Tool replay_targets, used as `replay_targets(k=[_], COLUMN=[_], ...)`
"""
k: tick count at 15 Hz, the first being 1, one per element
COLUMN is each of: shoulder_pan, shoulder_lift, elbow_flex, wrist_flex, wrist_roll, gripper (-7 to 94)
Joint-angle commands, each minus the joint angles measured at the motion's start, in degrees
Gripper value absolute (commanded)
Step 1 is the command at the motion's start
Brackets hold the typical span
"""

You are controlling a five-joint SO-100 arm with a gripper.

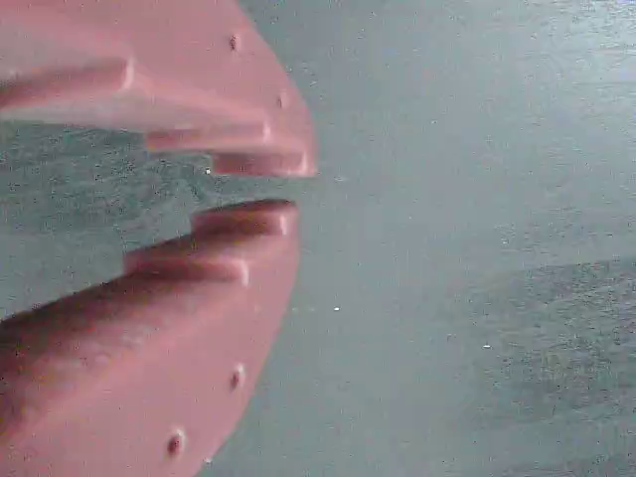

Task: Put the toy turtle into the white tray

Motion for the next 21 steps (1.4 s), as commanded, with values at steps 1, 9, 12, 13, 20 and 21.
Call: replay_targets(k=[1, 9, 12, 13, 20, 21], shoulder_pan=[-0.97, -0.97, -0.97, -0.97, -2.11, -2.72], shoulder_lift=[4.31, 4.31, 4.31, 4.31, 4.31, 3.60], elbow_flex=[-1.14, -1.14, -1.14, -1.14, -1.14, -1.23], wrist_flex=[1.85, 1.85, 1.85, 1.85, 1.93, 1.41], wrist_roll=[0.70, 0.70, 0.70, 0.70, -0.18, -0.70], gripper=[-1, -1, -1, -1, 0, 0])
